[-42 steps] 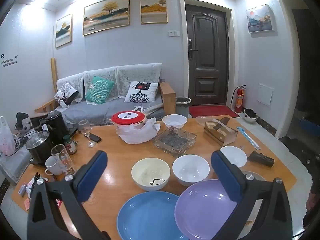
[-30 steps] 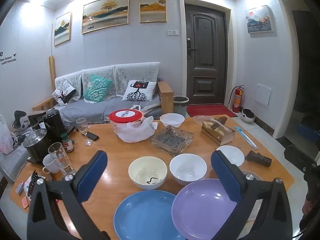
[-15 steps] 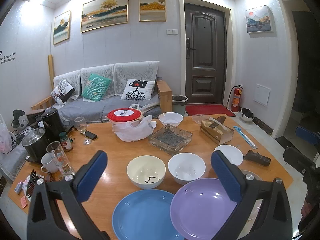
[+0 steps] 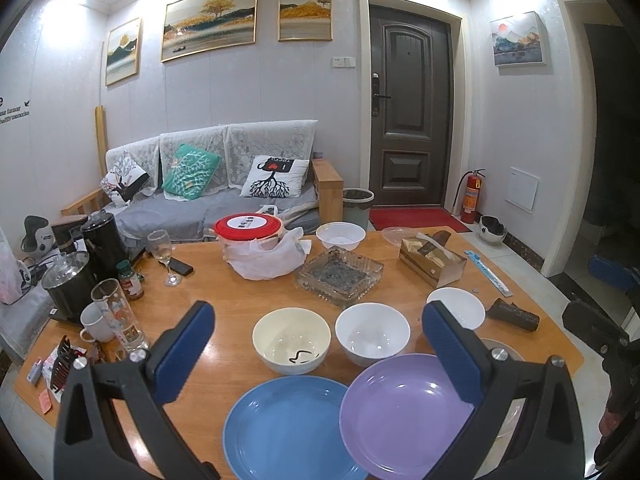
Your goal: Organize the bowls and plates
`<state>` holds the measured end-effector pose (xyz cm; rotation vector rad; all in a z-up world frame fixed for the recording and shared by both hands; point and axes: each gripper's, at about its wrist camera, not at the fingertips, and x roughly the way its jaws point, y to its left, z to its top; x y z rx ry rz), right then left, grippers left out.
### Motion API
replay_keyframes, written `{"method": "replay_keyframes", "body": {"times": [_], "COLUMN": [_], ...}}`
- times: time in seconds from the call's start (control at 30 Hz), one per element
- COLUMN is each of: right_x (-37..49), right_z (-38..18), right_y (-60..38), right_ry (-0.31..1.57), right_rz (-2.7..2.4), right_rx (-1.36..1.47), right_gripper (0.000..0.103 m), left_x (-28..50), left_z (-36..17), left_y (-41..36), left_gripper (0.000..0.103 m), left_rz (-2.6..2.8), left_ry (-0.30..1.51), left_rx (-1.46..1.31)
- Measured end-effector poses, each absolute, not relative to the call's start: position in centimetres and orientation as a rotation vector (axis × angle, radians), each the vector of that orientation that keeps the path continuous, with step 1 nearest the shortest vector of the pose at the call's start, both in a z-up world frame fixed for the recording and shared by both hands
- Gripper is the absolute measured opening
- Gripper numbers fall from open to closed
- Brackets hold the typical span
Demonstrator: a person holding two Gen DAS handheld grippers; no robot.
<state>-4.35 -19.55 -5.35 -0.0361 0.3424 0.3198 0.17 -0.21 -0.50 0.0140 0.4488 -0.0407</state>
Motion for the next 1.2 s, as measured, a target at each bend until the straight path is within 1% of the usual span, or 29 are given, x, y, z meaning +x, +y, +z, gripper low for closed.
{"method": "replay_keyframes", "body": {"times": [1.2], "right_x": [-4.39], "right_z": [-5.58], "right_y": [-19.44], "right_ry": [0.343], "right_rz": [0.314], "right_rx": [-0.034], "right_gripper": [0.102], "left_x": [0.45], "left_z": [-0.79], "left_y": [0.06], "left_gripper": [0.103], "left_rz": [-0.045], "left_ry": [0.467], "left_rx": [0.008]}}
